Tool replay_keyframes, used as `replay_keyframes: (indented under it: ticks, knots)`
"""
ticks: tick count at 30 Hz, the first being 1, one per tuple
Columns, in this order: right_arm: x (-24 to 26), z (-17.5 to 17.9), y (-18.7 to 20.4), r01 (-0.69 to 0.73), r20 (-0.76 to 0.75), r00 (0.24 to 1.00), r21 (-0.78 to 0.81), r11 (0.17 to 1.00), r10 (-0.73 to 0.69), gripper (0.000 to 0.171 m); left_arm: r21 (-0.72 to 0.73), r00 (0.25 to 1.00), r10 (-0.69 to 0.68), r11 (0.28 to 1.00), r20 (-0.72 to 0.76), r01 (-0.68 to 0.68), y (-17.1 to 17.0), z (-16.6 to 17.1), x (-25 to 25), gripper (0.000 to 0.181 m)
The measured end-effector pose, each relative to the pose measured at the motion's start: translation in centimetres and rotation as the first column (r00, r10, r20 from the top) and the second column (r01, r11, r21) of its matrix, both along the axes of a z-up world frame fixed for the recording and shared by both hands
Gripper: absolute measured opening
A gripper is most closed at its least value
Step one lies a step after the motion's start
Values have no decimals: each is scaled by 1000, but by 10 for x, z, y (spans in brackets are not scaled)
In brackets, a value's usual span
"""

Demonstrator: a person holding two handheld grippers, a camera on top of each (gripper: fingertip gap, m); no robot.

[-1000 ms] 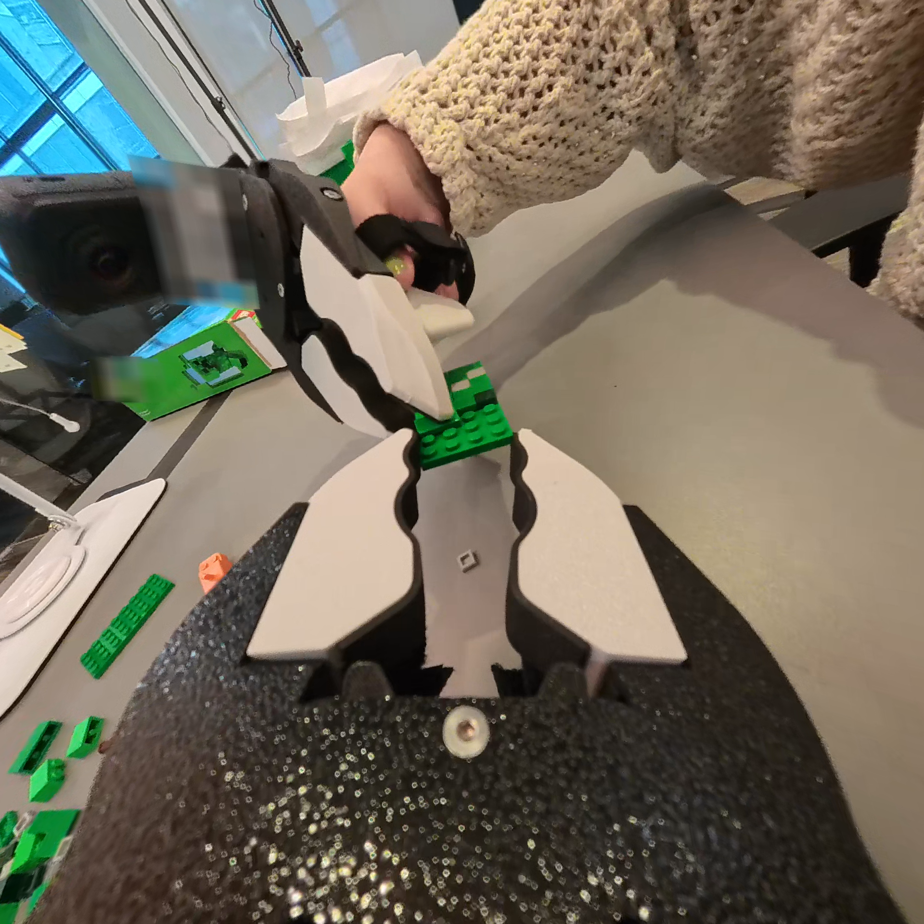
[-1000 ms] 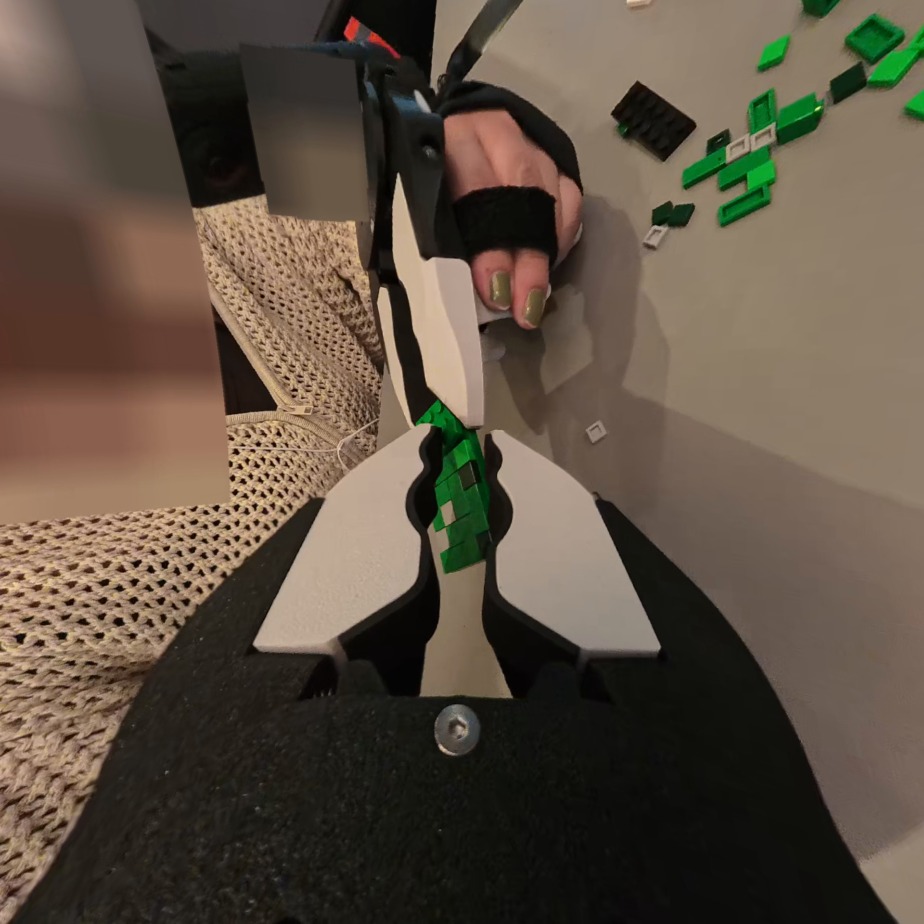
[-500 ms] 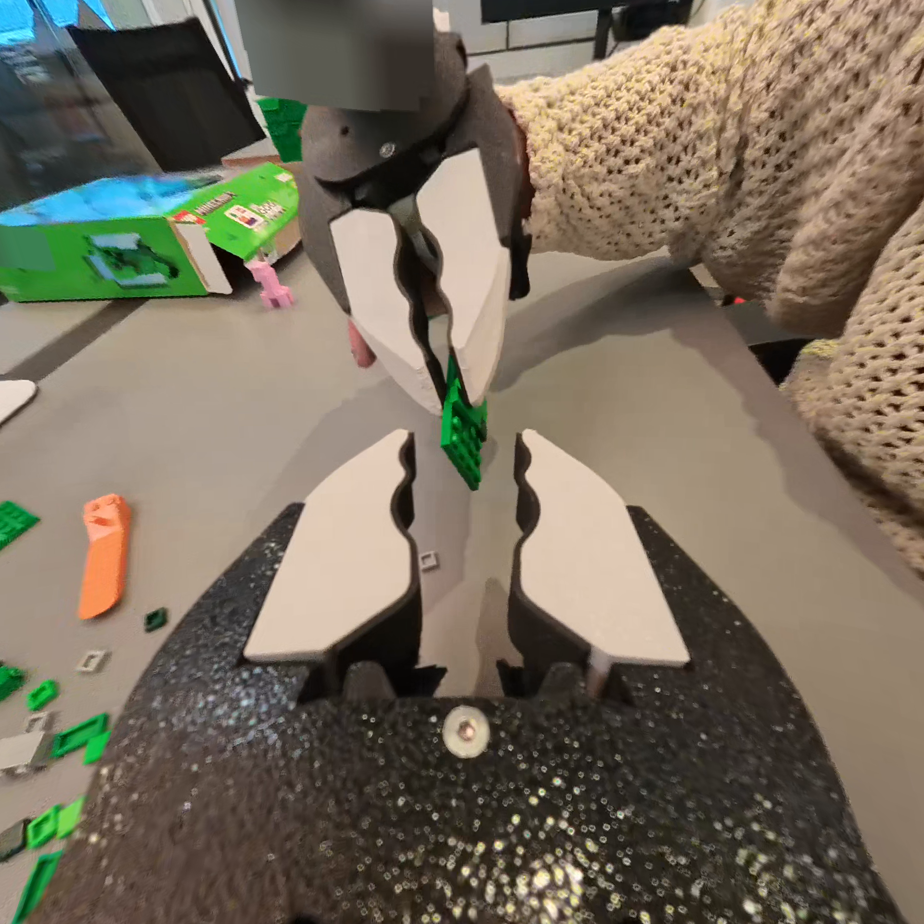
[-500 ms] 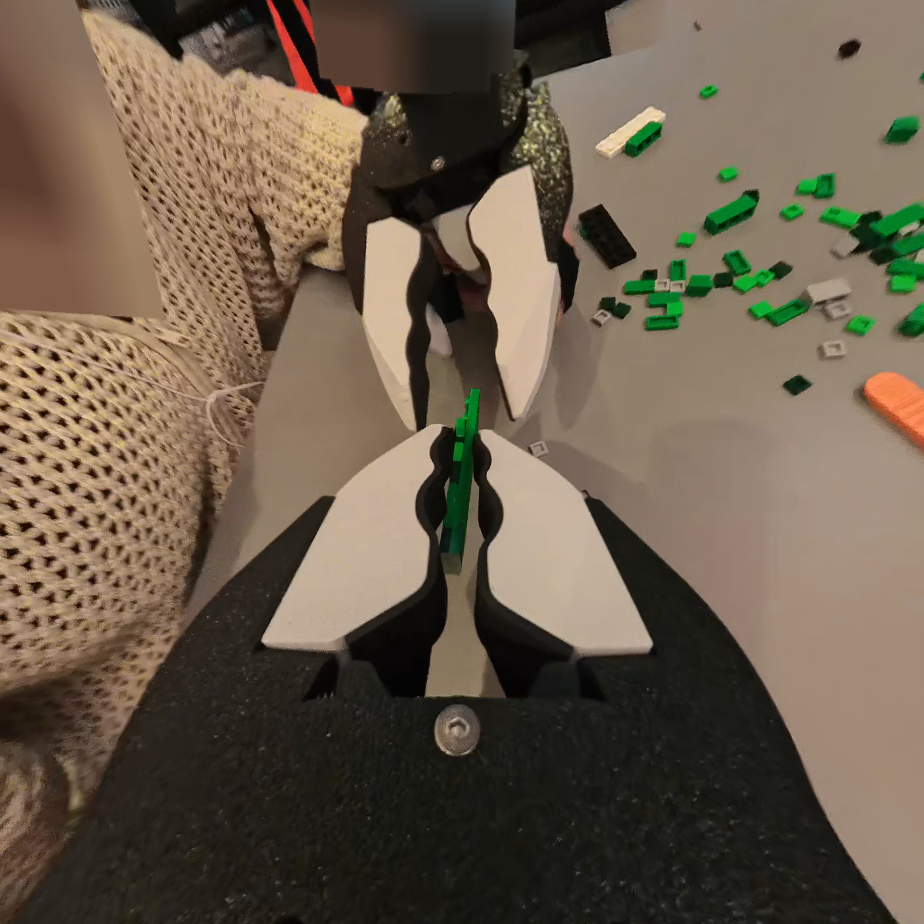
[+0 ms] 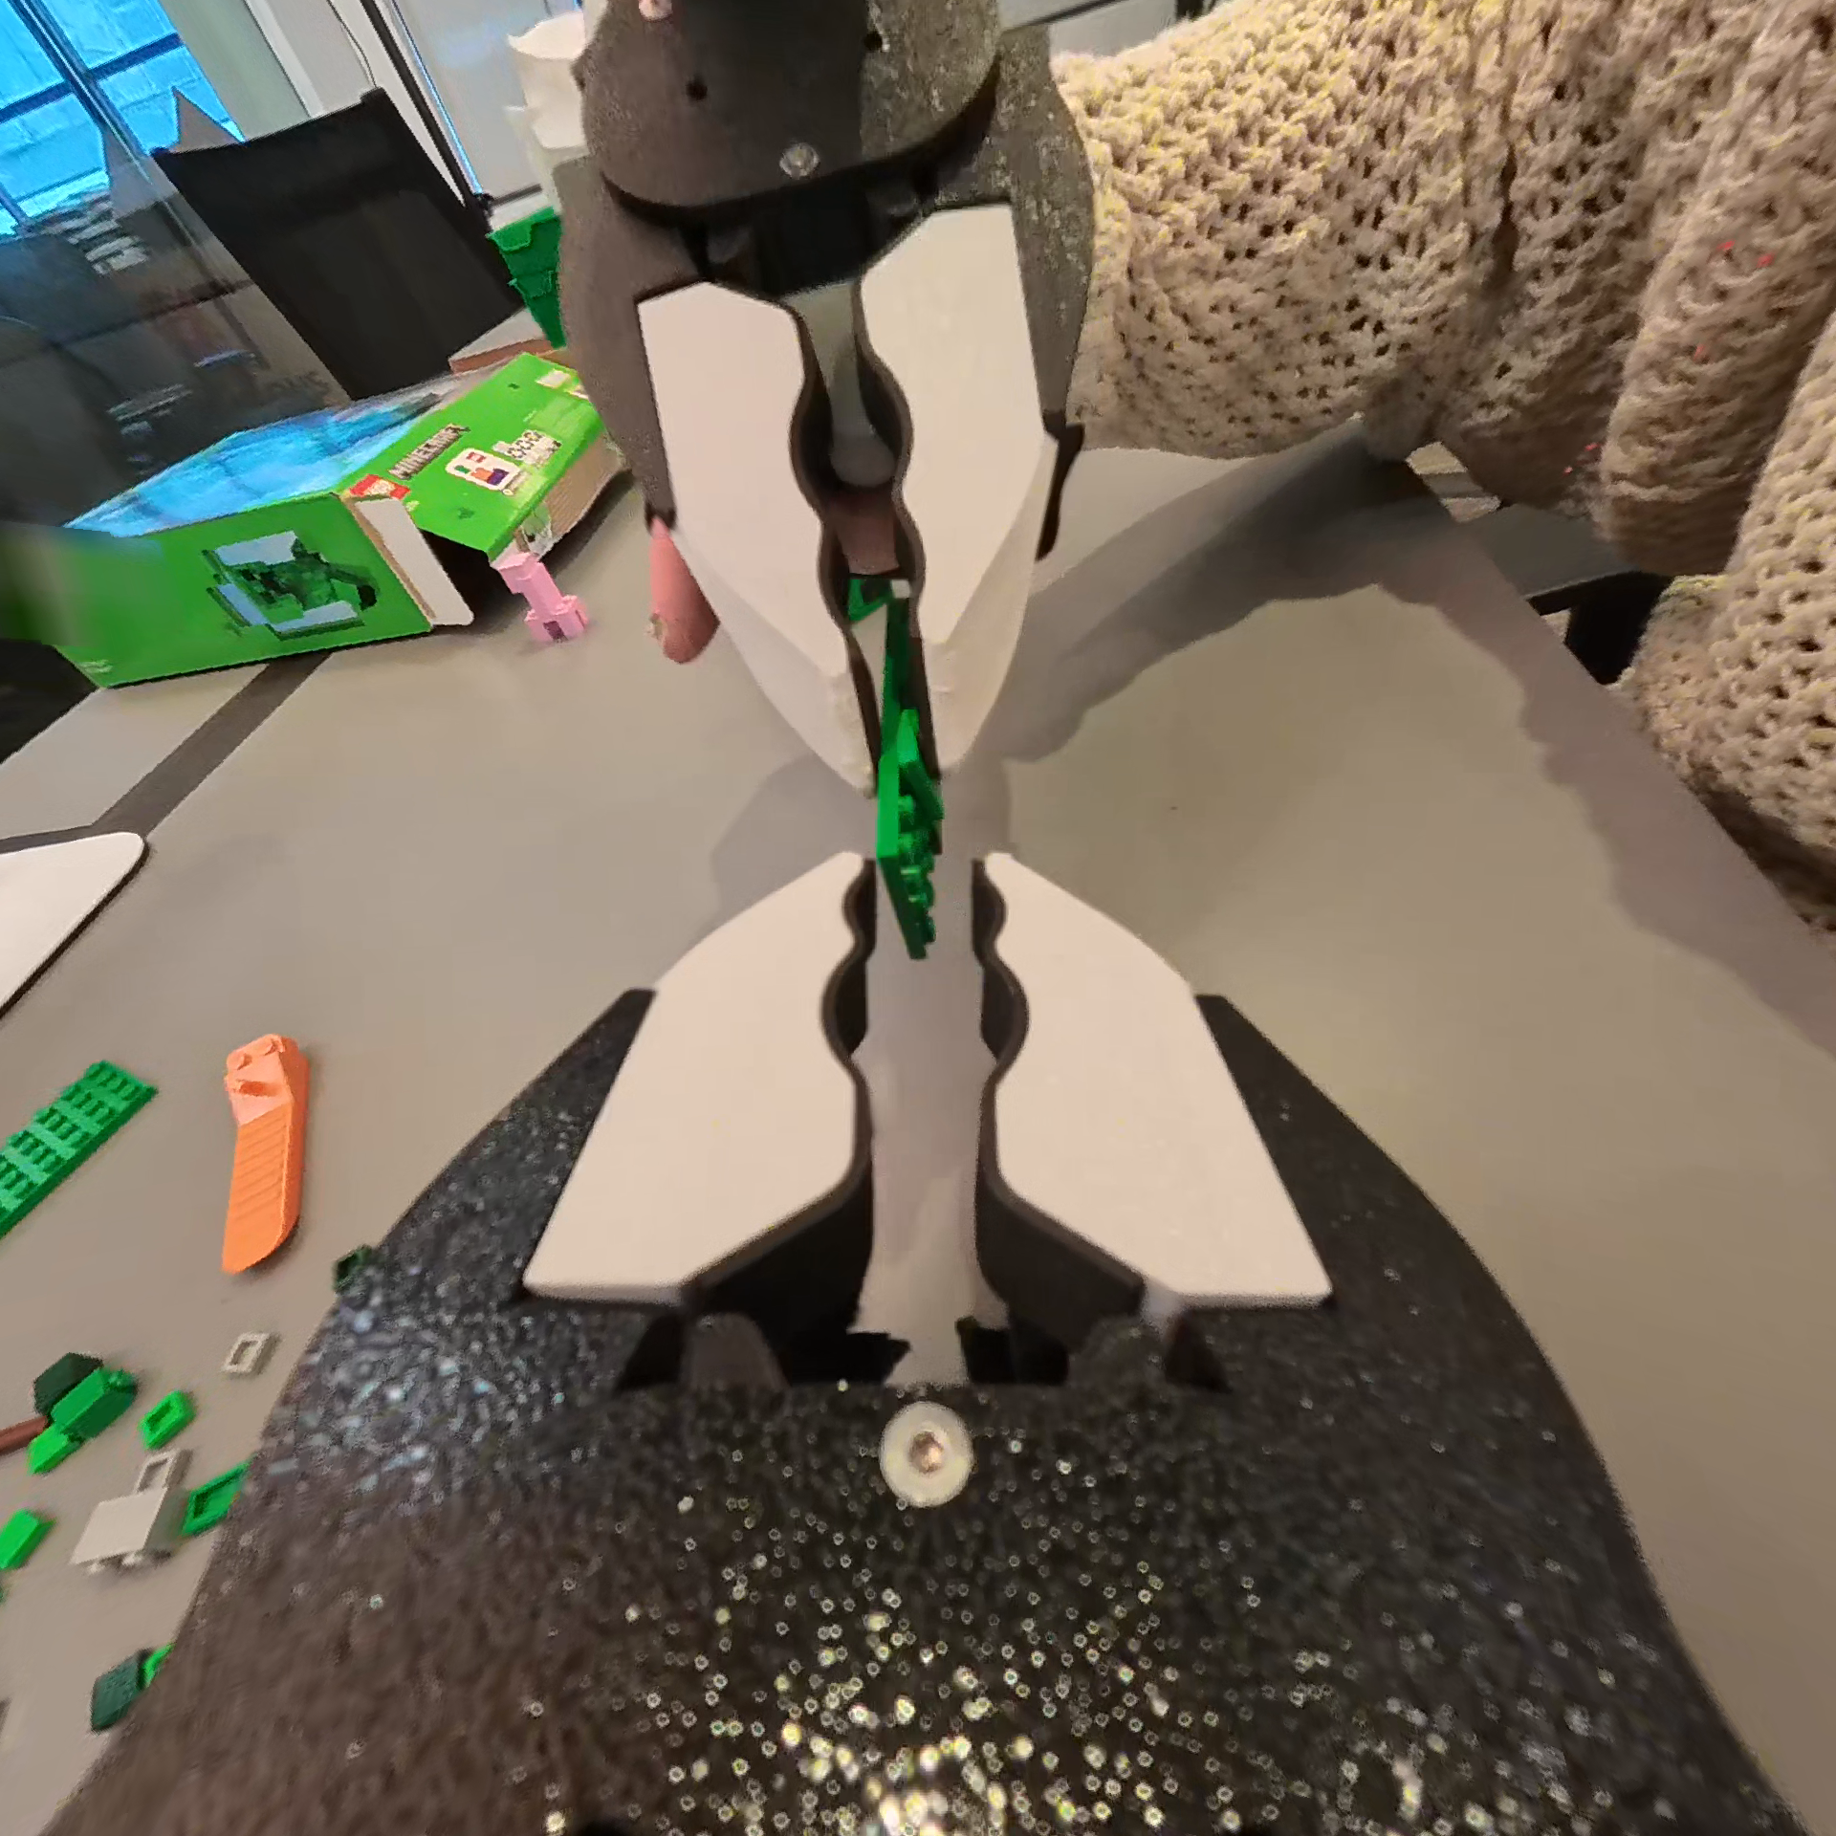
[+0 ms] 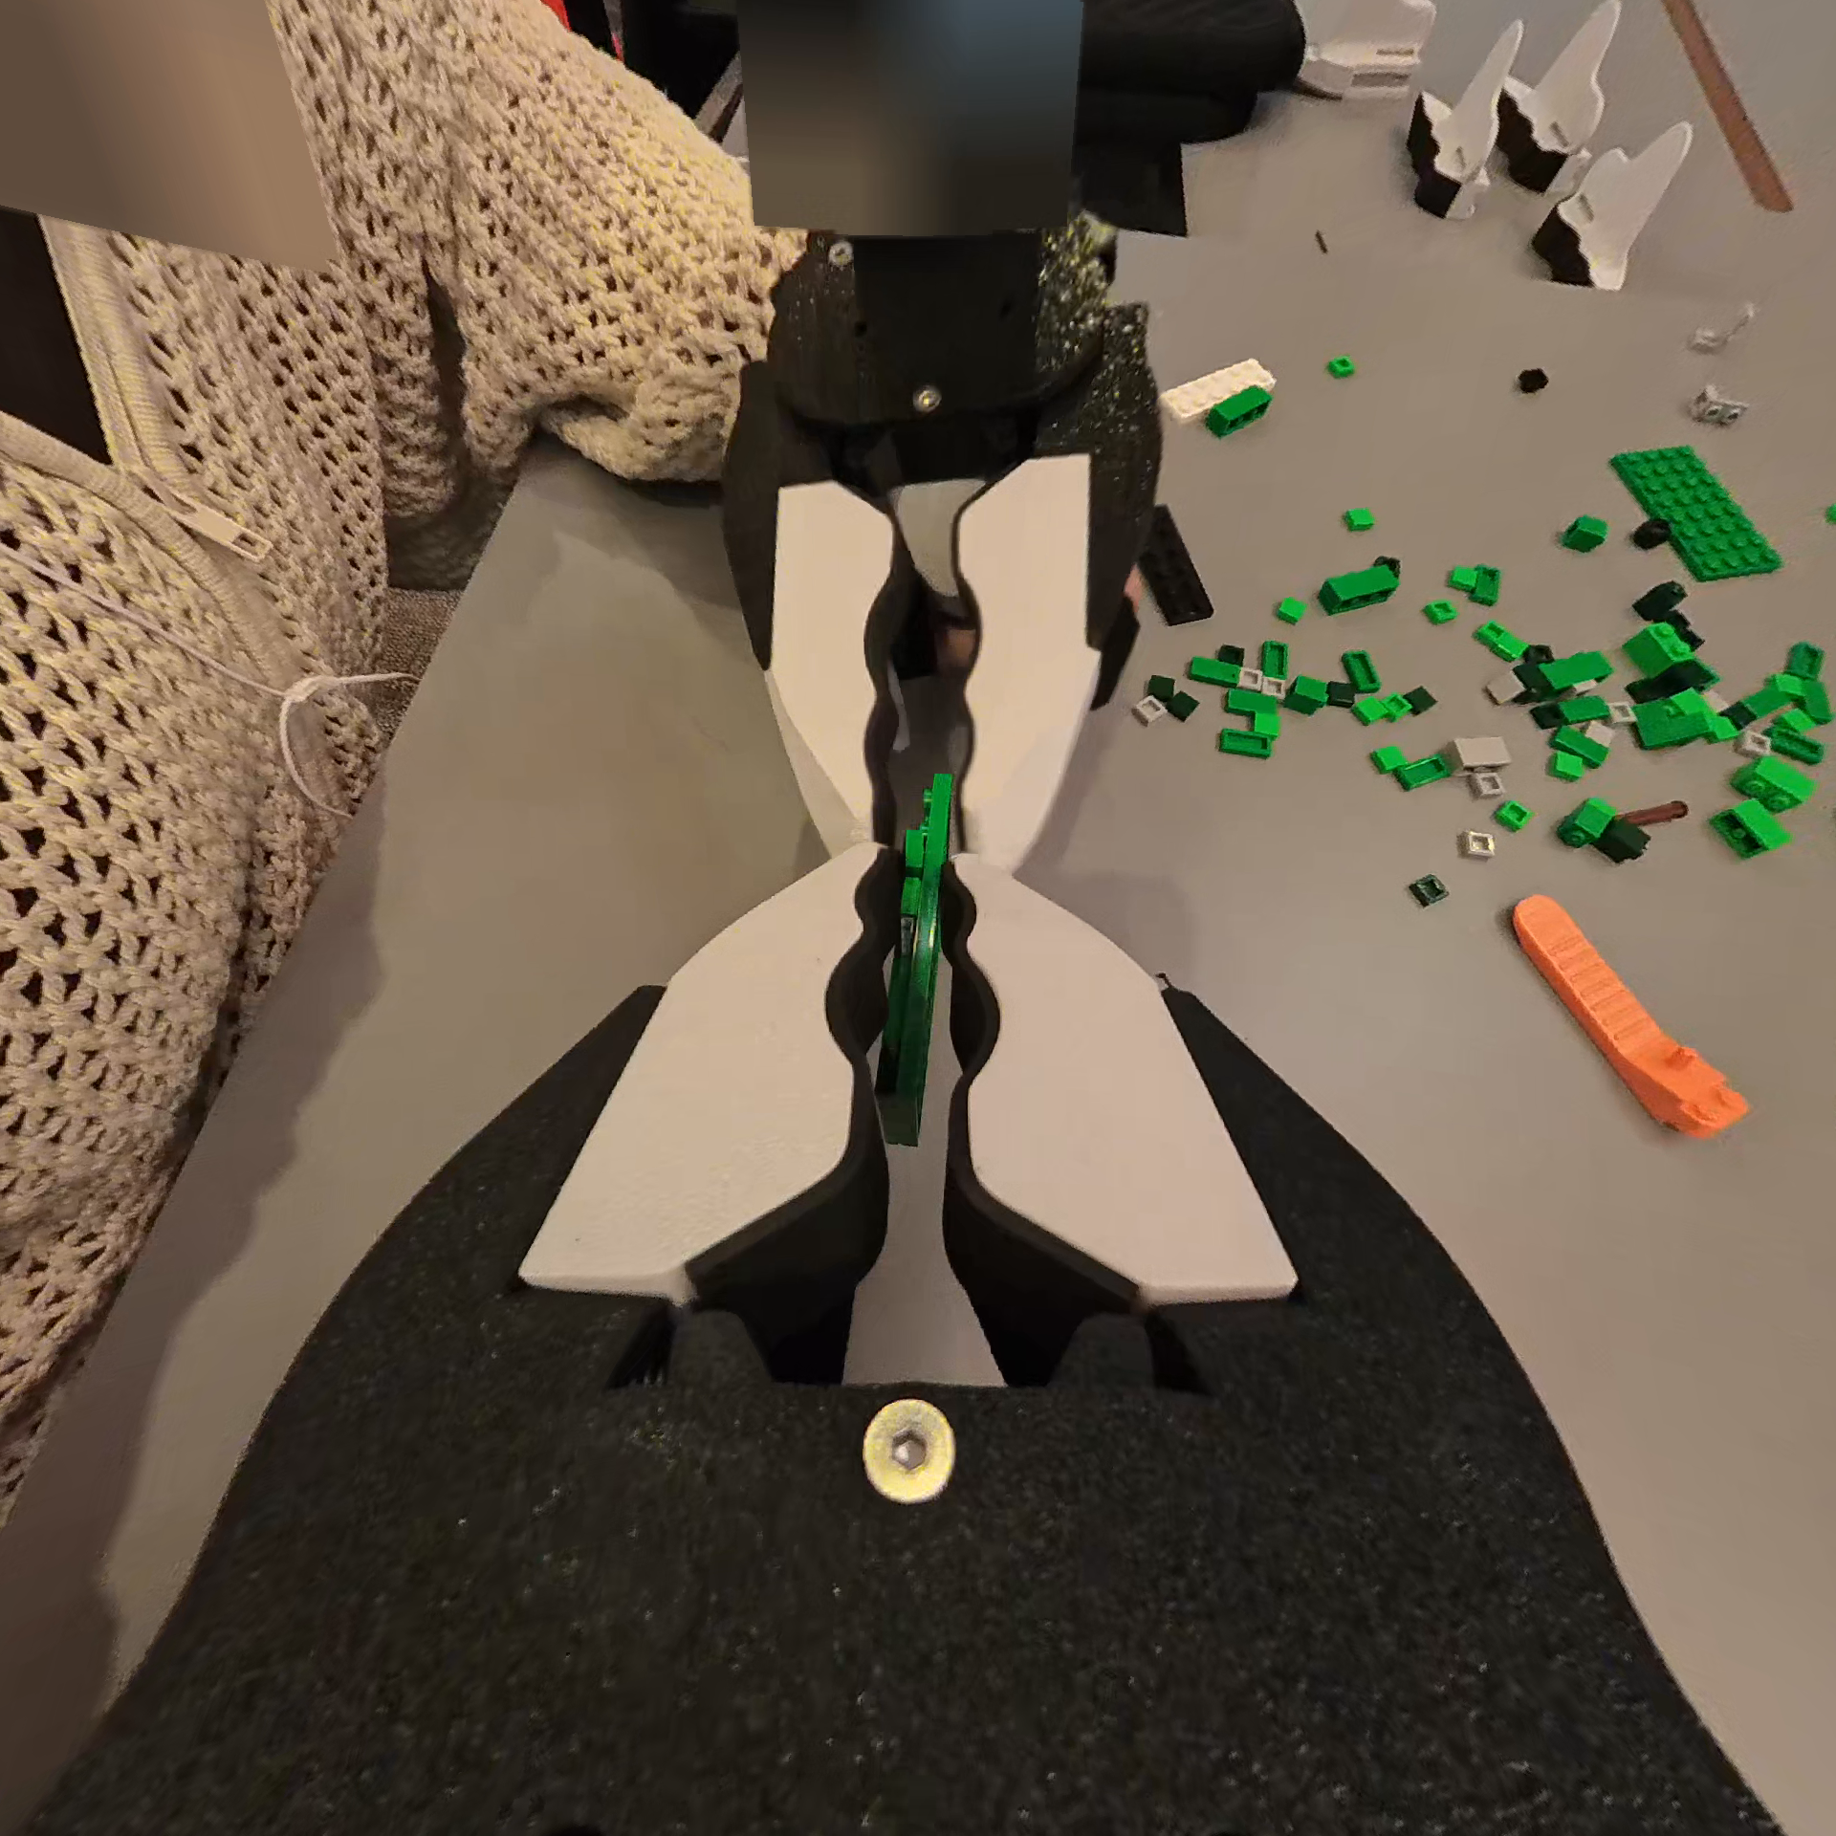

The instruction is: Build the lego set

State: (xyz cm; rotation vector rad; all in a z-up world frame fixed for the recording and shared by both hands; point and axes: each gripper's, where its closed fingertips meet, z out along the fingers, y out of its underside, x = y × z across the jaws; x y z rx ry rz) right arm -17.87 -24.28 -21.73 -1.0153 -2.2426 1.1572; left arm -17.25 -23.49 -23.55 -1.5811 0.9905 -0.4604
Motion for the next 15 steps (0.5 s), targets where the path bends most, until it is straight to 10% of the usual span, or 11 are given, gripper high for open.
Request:
replay_keyframes:
  ticks: [15]
  knots:
    - [1, 6, -4, -14, -90, 996, 129, 992, 25, 7, -26, 996, -15, 1000, 87, 18, -2, 9, 0, 4]
